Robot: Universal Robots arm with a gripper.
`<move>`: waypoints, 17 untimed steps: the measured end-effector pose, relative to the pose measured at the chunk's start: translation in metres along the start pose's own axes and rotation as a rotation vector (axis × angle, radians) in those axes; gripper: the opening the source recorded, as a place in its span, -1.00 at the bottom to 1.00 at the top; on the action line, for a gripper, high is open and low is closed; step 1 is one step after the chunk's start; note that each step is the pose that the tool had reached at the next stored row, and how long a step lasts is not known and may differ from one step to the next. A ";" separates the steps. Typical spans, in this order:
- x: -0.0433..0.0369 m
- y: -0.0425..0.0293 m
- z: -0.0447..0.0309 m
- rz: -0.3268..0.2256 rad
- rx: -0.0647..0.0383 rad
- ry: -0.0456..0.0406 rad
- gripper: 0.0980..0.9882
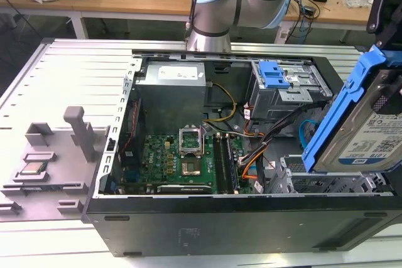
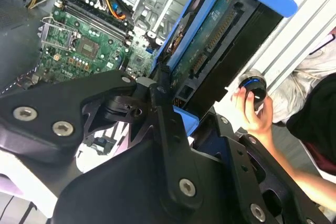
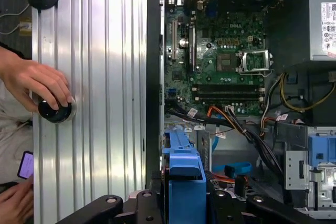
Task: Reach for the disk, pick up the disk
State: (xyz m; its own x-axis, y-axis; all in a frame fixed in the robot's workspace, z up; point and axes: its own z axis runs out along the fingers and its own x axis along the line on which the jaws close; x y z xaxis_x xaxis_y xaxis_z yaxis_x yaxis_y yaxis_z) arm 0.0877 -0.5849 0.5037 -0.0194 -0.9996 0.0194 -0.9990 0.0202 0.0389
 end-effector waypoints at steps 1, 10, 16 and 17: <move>-0.0007 -0.0014 0.0000 0.000 0.000 0.0003 -0.40; -0.0057 -0.0163 0.0063 0.000 0.000 0.0025 -0.40; -0.0061 -0.0189 0.0131 0.000 0.000 0.0028 -0.40; -0.0062 -0.0192 0.0146 0.000 0.000 0.0027 -0.40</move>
State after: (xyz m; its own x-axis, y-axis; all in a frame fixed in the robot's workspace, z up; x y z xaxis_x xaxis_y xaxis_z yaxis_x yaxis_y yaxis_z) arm 0.1064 -0.5794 0.4882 -0.0194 -0.9996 0.0221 -0.9990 0.0202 0.0391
